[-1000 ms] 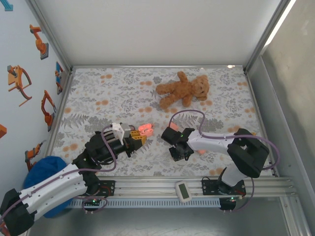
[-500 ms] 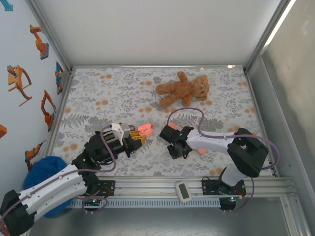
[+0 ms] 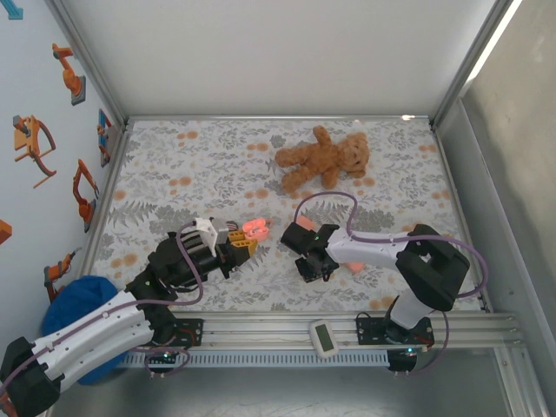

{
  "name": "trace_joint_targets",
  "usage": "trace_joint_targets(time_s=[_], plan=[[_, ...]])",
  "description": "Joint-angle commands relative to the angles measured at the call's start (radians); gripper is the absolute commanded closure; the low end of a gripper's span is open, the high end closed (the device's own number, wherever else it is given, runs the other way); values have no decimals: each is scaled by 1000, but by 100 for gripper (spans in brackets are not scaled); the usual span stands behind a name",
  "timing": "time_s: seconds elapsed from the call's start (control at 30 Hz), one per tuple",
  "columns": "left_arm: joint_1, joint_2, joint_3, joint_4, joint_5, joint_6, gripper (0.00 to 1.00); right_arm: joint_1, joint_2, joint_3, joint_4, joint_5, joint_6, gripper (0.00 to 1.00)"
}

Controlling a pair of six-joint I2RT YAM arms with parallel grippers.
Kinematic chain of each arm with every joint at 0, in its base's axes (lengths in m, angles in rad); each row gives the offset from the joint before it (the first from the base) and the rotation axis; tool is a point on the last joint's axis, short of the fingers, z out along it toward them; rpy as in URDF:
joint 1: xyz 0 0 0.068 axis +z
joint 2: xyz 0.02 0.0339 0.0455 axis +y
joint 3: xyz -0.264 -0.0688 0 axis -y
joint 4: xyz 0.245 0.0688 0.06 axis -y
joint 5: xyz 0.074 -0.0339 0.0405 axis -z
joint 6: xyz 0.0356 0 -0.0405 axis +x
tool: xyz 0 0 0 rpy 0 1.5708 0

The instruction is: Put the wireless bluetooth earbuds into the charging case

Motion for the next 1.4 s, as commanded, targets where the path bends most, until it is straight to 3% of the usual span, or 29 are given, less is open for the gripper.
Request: trace_joint_targets(time_s=[0.0,0.57,1.03,1.37], plan=[[-6,-11,13,5,-6,19,89,6,18,-24,-21,-4,-1,67],[-6,-18,14,-3,-6,19,89,7,-17,-24,-23,7,-2,76],[-6,-34,12,-18,-8,15,89,6,-121,-26,-29,-14,-76,54],[-6,-60,6,-37,-16,11,89,5,-98,16,-106,-25,-241,53]])
